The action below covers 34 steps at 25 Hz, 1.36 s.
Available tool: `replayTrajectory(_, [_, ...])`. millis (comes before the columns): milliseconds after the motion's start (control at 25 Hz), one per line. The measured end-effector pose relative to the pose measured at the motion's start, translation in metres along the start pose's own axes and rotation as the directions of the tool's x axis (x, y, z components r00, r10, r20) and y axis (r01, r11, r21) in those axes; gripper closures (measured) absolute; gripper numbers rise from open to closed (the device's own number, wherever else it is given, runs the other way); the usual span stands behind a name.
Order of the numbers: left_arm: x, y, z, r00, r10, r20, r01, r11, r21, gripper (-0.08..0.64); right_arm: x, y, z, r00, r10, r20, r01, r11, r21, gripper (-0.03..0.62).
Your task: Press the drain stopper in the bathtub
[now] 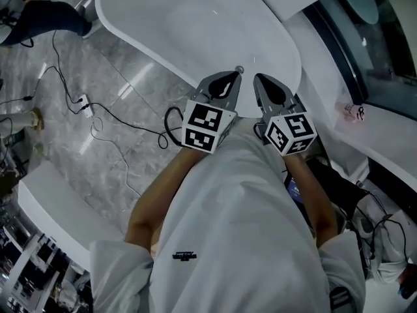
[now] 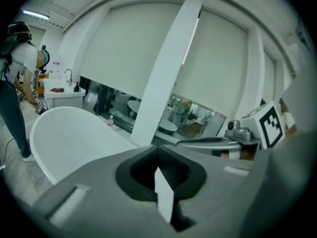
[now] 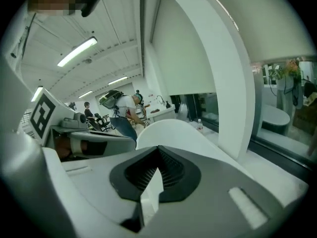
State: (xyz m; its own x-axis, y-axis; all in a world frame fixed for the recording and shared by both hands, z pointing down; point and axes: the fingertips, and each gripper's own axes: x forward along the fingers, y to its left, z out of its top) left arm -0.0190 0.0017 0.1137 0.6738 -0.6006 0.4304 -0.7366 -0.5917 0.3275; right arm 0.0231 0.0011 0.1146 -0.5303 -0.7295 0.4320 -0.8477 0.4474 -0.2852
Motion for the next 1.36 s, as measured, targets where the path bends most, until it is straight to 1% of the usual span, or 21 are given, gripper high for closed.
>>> replayTrajectory(80, [-0.019,-0.005,0.02,0.999,-0.009,0.049,0.008,1.0,0.027,0.558,-0.015,0.018,0.019,0.998,0.0,0.056,0.001,1.0,-0.006,0.598])
replayTrajectory(200, [-0.051,-0.014,0.037,0.995,-0.02,0.098,0.015,0.999,0.048,0.558,-0.039,0.051,0.034,0.995,0.007,0.102,-0.005,1.0,-0.019,0.598])
replayTrajectory(360, [-0.076,-0.018,0.041,0.993,-0.039,0.111,0.032,0.997,0.068,0.558,-0.056,0.088,0.045,0.987,0.015,0.163,-0.007,0.999,-0.047,0.598])
replayTrajectory(520, [-0.091,-0.021,0.035,0.991,-0.027,0.132,0.012,0.994,0.107,0.558,-0.066,0.093,0.052,0.976,-0.039,0.216,0.059,0.995,-0.084,0.598])
replayTrajectory(640, [-0.099,-0.021,0.039,0.988,-0.022,0.15,0.002,0.991,0.134,0.558,-0.069,0.095,0.052,0.972,-0.066,0.224,0.084,0.994,-0.07,0.598])
replayTrajectory(840, [-0.107,-0.026,0.036,0.988,-0.056,0.143,0.032,0.985,0.168,0.558,-0.07,0.1,0.051,0.97,-0.098,0.221,0.11,0.993,-0.043,0.598])
replayTrajectory(1120, [-0.113,-0.03,0.021,0.987,-0.114,0.11,0.102,0.988,0.112,0.558,-0.078,0.112,0.035,0.978,-0.125,0.166,0.132,0.991,-0.033,0.598])
replayTrajectory(1240, [-0.117,-0.042,0.015,0.985,-0.137,0.104,0.126,0.987,0.103,0.558,-0.087,0.114,0.027,0.979,-0.134,0.154,0.142,0.989,-0.043,0.598])
replayTrajectory(1360, [-0.124,-0.057,0.01,0.984,-0.152,0.097,0.142,0.984,0.11,0.558,-0.1,0.116,0.024,0.977,-0.143,0.16,0.15,0.988,-0.033,0.598])
